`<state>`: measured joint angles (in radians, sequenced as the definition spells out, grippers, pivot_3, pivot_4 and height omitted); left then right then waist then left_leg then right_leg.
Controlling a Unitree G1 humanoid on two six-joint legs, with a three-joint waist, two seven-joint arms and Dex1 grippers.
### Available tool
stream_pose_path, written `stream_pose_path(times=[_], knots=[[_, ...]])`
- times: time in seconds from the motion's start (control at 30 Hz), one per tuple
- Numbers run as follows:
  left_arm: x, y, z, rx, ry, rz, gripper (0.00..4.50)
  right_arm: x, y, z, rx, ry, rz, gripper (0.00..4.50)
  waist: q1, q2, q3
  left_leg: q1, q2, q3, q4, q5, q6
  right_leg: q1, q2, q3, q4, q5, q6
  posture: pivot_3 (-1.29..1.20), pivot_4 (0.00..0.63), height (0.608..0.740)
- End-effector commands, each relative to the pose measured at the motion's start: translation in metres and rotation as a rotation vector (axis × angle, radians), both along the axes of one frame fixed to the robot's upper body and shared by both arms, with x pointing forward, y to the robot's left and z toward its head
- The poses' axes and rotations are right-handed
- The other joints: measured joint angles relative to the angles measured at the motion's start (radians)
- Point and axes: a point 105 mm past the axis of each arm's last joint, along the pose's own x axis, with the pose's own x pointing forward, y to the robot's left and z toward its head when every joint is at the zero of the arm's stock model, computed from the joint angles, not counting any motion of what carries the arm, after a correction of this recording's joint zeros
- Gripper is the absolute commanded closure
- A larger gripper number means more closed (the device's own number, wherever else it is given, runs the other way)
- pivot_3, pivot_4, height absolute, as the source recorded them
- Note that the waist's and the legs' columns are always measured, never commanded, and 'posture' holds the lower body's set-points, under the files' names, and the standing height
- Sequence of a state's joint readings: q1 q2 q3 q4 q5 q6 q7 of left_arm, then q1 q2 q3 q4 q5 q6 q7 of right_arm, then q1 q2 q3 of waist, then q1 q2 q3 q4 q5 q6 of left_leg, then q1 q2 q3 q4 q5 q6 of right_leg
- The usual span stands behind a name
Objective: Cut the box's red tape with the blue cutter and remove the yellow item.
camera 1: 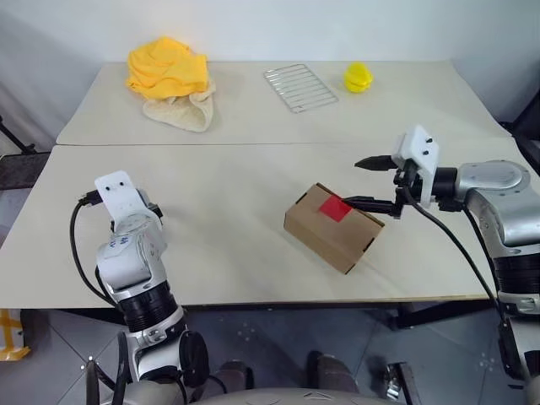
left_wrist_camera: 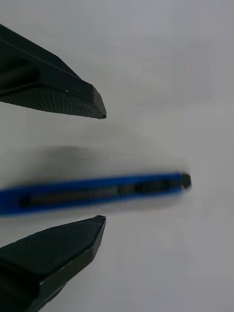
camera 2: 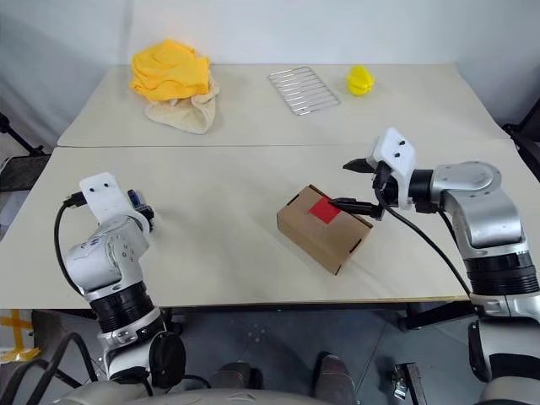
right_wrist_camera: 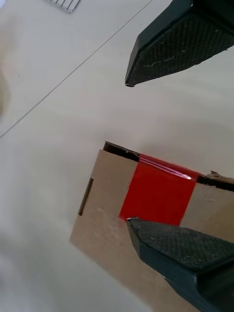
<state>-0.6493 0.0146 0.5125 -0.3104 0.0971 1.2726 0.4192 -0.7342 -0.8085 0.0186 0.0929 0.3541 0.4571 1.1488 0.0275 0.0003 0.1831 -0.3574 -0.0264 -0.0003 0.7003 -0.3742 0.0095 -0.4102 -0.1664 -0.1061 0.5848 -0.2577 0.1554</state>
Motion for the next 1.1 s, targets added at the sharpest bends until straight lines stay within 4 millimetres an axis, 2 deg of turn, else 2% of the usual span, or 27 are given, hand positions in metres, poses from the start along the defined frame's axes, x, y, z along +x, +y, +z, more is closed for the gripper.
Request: stream_pose_path(times=[0.03, 0.2, 0.4, 0.6, 0.7, 0.83, 0.93, 1.03, 1.1], knots=[[-0.005, 0.001, 0.007, 0.007, -0.024, 0.019, 1.17, -0.009, 0.001, 0.016, 0.027, -0.039, 0.045, 0.00, 0.000, 0.000, 0.000, 0.000, 0.000, 0.000, 0.000, 0.000, 0.000, 0.000, 0.000, 0.000, 0.000, 0.000, 0.000, 0.00, 0.150, 0.740], [-0.002, -0.007, 0.002, -0.008, -0.011, -0.014, 1.17, -0.009, 0.004, 0.014, 0.017, -0.041, 0.055, 0.00, -0.001, 0.000, 0.000, 0.000, 0.000, 0.000, 0.000, 0.000, 0.000, 0.000, 0.000, 0.000, 0.000, 0.000, 0.000, 0.00, 0.150, 0.740], [-0.001, -0.010, 0.005, -0.007, -0.033, -0.027, 1.17, -0.009, 0.006, 0.014, 0.019, -0.046, 0.058, 0.00, -0.001, 0.000, 0.000, 0.000, 0.000, 0.000, 0.000, 0.000, 0.000, 0.000, 0.000, 0.000, 0.000, 0.000, 0.000, 0.00, 0.150, 0.740], [-0.002, -0.009, -0.009, -0.029, 0.007, -0.019, 1.17, -0.009, 0.005, 0.011, 0.004, -0.047, 0.056, 0.00, -0.001, 0.000, 0.000, 0.000, 0.000, 0.000, 0.000, 0.000, 0.000, 0.000, 0.000, 0.000, 0.000, 0.000, 0.000, 0.00, 0.150, 0.740], [-0.001, -0.015, -0.021, -0.042, 0.051, -0.061, 1.17, -0.010, 0.004, 0.011, 0.005, -0.047, 0.052, 0.00, 0.000, 0.000, 0.000, 0.000, 0.000, 0.000, 0.000, 0.000, 0.000, 0.000, 0.000, 0.000, 0.000, 0.000, 0.000, 0.00, 0.150, 0.740], [0.001, -0.016, -0.024, -0.046, 0.068, -0.062, 1.17, -0.009, 0.004, 0.012, 0.005, -0.051, 0.048, 0.00, 0.001, 0.000, 0.000, 0.001, 0.000, 0.001, 0.000, 0.000, 0.000, 0.000, 0.000, 0.001, 0.001, 0.000, 0.000, 0.00, 0.150, 0.740], [0.002, -0.016, -0.027, -0.057, 0.084, -0.058, 1.68, -0.009, 0.004, 0.011, 0.004, -0.053, 0.045, 0.00, 0.001, 0.000, 0.000, 0.001, 0.000, 0.001, 0.001, 0.000, 0.000, 0.000, 0.000, 0.001, 0.001, 0.000, 0.000, 0.00, 0.150, 0.740], [0.003, -0.017, -0.030, -0.075, 0.092, -0.064, 2.60, -0.009, 0.004, 0.011, 0.004, -0.054, 0.042, 0.00, -0.001, 0.001, 0.000, 0.001, 0.000, 0.001, 0.001, 0.000, 0.000, 0.000, 0.000, 0.001, 0.001, 0.000, 0.000, 0.00, 0.150, 0.740], [0.003, -0.019, -0.032, -0.088, 0.094, -0.071, 2.60, -0.009, 0.003, 0.011, 0.003, -0.054, 0.040, 0.00, -0.001, 0.001, -0.001, 0.002, 0.000, 0.001, 0.001, 0.000, 0.000, 0.000, 0.000, 0.001, 0.002, 0.000, 0.000, 0.00, 0.150, 0.740]])
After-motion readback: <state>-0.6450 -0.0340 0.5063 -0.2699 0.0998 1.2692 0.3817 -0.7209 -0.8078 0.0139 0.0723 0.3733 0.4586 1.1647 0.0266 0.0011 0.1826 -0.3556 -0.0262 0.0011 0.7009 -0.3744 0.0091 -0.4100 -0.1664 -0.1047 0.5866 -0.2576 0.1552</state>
